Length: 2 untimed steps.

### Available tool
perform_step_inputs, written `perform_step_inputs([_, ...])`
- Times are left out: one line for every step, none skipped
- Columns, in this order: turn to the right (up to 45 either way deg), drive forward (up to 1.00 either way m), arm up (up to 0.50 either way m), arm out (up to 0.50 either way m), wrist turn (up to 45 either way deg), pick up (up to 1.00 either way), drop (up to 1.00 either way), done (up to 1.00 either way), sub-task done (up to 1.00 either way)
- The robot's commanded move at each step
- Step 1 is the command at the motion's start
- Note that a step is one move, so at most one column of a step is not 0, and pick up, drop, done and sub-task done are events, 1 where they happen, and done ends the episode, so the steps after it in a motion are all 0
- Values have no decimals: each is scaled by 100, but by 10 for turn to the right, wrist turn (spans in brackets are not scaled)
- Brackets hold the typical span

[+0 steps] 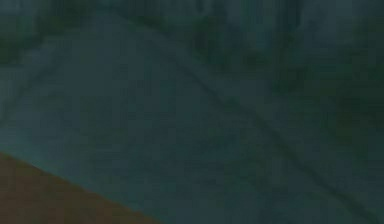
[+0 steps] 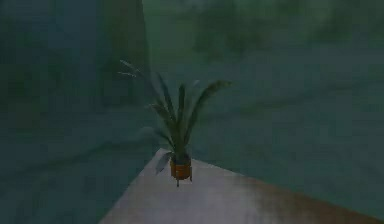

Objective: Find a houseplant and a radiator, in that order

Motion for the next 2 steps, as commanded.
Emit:
perform_step_inputs([-450, 0, 0, 0, 0, 0, 0, 0, 0])
perform_step_inputs([-180, 0, 0, 0, 0, 0, 0, 0, 0])
